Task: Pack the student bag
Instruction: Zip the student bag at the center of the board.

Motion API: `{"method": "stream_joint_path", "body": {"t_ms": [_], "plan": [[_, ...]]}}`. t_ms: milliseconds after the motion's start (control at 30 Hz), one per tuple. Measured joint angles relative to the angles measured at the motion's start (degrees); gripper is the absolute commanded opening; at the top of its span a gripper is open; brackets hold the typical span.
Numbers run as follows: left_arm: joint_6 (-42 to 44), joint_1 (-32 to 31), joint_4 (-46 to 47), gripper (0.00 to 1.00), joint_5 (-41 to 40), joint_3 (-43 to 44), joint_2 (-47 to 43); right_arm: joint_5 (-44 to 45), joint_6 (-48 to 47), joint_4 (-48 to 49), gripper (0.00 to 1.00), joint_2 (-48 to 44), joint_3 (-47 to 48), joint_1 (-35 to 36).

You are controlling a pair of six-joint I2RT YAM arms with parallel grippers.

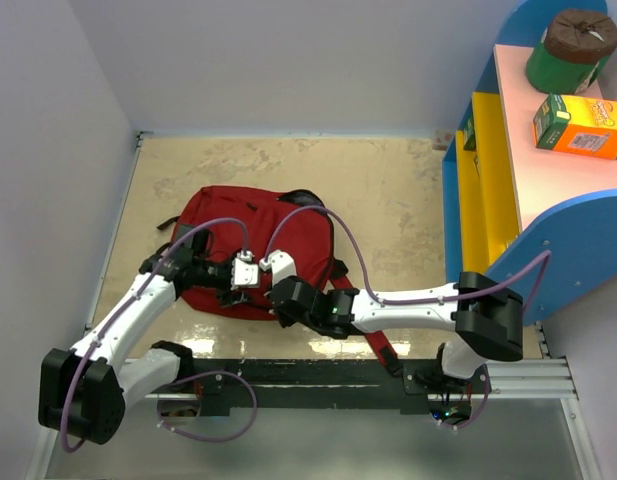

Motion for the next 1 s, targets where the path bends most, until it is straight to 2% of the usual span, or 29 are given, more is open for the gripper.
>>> {"method": "stream_joint_path", "body": {"t_ms": [33,100,367,533,733,867,1000], "plan": [[-0.52,-0.68,0.26,0.7,-0.37,0.0,-0.52,0.26,-0.07,-0.04,0.0,-0.59,-0.35,0.2],[-2.21,-2.08,0.98,0.77,-1.29,0.0,-1.92,0.63,-0.11,-0.42,0.0,-1.55,-0.5,0.44],[-5.9,-6.19,1.33,0.82,-4.57,0.0,-2.45,3.5,0.15,-0.15,0.0,-1.86,0.31,0.15],[-5.99,-6.88,1.42,0.82,-4.61,0.98,-1.16,4.33,0.07,-0.46,0.0,-2.05,0.48,-0.37],[-6.38,-7.34,3.93,0.75,-6.12,1.03,0.46,3.08,-0.02,-0.85,0.0,-2.05,0.48,-1.86],[-2.03,-11.15,1.68,0.73,-6.14,0.35,1.16,2.78,0.24,0.85,0.0,-2.05,1.27,-4.37],[0.48,-11.8,-0.85,0.73,-9.33,0.57,0.35,0.55,2.8,7.19,0.0,-4.81,-0.44,-6.8]]}}
